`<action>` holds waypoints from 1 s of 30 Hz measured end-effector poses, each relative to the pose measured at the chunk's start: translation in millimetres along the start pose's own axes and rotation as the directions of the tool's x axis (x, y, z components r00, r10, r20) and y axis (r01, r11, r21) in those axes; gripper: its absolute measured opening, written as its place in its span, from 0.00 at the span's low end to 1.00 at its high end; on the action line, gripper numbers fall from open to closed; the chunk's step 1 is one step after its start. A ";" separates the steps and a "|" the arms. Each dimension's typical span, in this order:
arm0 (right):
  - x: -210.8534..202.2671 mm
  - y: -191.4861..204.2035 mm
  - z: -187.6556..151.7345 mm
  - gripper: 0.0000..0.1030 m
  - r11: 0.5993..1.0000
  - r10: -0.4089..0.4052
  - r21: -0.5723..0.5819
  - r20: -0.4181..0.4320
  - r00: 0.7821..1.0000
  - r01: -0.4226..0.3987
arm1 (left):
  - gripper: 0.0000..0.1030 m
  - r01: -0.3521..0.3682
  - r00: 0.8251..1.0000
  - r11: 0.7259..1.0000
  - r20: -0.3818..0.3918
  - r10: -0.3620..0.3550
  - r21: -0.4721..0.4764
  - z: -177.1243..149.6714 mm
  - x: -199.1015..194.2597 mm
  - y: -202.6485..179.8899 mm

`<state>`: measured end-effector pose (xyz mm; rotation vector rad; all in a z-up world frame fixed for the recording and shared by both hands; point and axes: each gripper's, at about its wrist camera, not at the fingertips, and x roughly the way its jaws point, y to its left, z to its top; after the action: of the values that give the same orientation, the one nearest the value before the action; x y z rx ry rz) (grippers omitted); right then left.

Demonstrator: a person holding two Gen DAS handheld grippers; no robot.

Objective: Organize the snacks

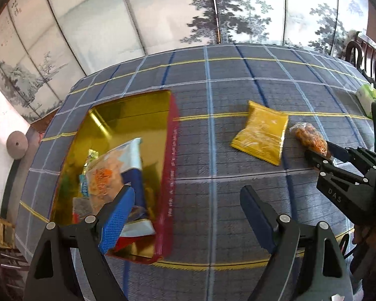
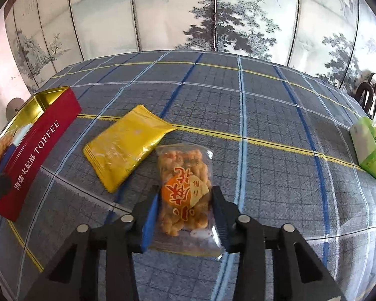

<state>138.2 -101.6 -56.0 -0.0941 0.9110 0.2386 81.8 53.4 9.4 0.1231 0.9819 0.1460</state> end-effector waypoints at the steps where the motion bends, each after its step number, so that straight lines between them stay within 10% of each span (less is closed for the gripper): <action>1: -1.0 -4.3 -1.0 0.38 1.000 -0.001 0.002 -0.001 1.000 0.001 | 0.81 0.002 1.000 1.000 0.004 -0.003 0.006 0.7 -0.9 -2.3; 30: -1.6 -110.8 -1.3 0.38 0.992 -0.112 0.066 0.004 0.994 0.111 | 0.72 0.110 0.993 0.985 0.021 -0.113 0.135 41.0 47.5 -63.8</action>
<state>163.3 -209.5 -57.8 -0.0824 0.9019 0.1049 146.2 -2.4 -17.7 0.1918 0.9670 -0.0243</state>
